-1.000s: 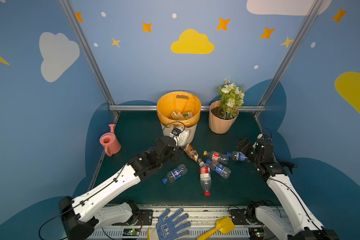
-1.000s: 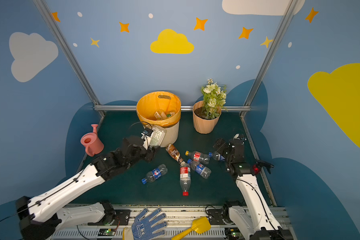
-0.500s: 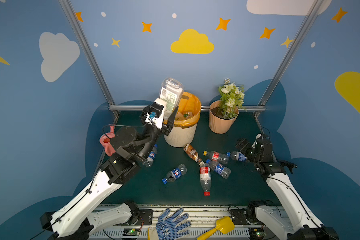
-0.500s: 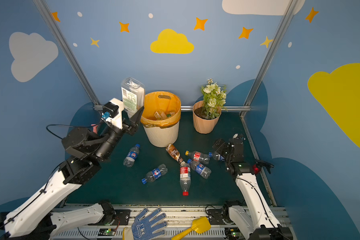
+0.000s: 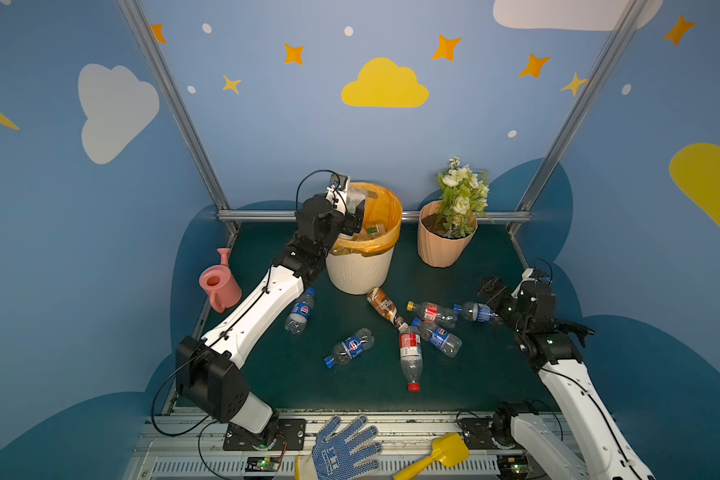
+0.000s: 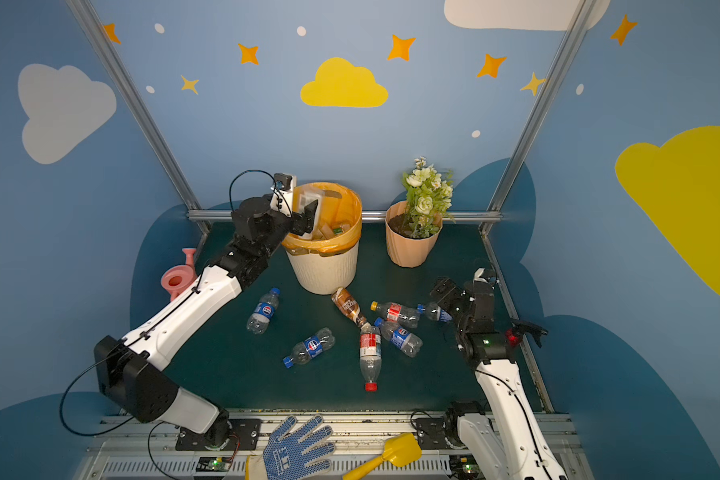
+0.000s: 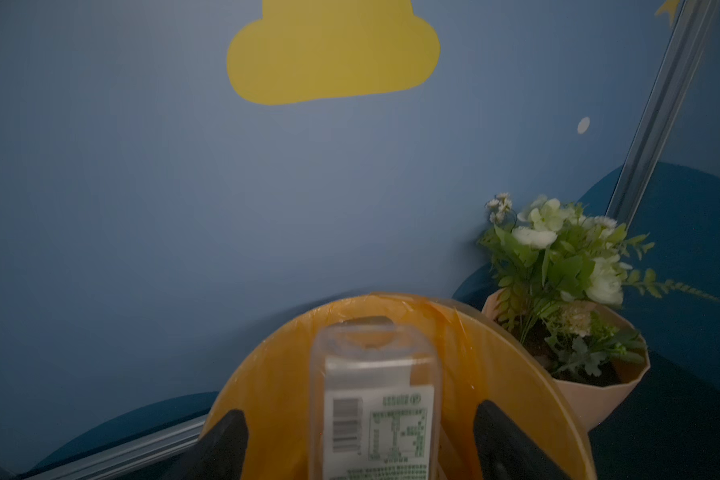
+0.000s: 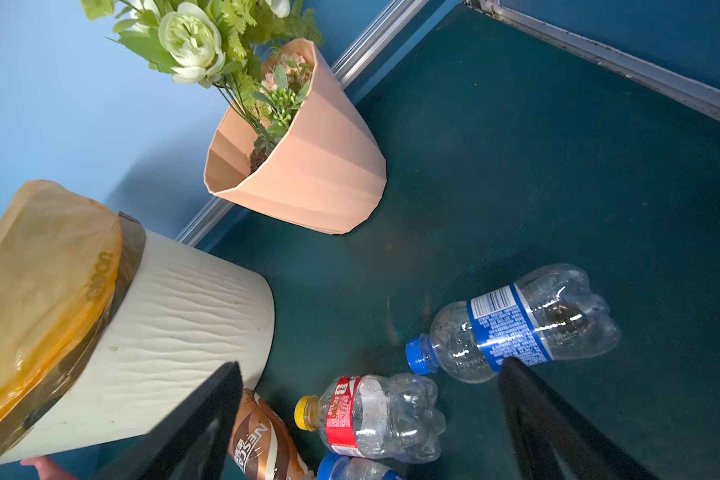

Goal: Throw the plastic bottles in the bin
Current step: 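Lift the green-labelled bottle with the left gripper over the bin and release it, then reach the right gripper to the brown Nescafe bottle while the left arm draws back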

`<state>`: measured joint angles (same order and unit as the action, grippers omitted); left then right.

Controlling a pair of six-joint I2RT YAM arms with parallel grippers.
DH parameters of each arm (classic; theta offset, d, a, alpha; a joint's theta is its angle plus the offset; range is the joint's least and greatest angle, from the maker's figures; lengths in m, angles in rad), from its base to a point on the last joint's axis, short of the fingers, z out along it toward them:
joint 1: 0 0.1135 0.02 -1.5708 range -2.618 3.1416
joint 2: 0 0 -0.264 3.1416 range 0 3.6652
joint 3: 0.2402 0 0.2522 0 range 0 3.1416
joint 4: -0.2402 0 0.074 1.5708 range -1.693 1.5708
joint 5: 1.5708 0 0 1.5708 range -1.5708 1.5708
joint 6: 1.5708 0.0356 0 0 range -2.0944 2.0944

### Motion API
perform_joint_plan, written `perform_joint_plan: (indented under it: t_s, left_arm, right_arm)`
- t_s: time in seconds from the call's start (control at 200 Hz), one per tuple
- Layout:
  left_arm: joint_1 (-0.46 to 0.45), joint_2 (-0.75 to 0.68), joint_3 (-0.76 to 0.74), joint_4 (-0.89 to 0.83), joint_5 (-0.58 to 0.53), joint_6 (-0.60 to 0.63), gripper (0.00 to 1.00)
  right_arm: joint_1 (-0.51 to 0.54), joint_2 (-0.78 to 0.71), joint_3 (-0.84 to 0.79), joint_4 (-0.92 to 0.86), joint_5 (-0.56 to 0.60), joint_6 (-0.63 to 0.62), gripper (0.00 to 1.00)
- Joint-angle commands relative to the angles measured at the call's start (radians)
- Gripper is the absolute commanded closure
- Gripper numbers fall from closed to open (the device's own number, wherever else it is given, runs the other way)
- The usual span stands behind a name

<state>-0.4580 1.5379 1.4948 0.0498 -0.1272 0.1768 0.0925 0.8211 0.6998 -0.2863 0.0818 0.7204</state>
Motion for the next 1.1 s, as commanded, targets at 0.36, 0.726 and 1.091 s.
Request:
perform_joint_plan:
  t_s: [0.36,0.726,1.091]
  left_arm:
    - [0.001,-0.352,-0.019,0.063,0.059,0.059,0.00]
    - [0.040,-0.591,-0.427,-0.049,-0.221,-0.145,0.00]
    - [0.182,-0.849,-0.789,-0.283,-0.350,-0.489,0.00]
  right_arm:
    - [-0.005,0.067,0.101,0.003,-0.114,-0.095,0.06]
    - [0.102,0.255,0.178,0.049,-0.275,-0.255,0.07]
    - [0.338,0.597,0.391,-0.089,-0.327,-0.495,0.09]
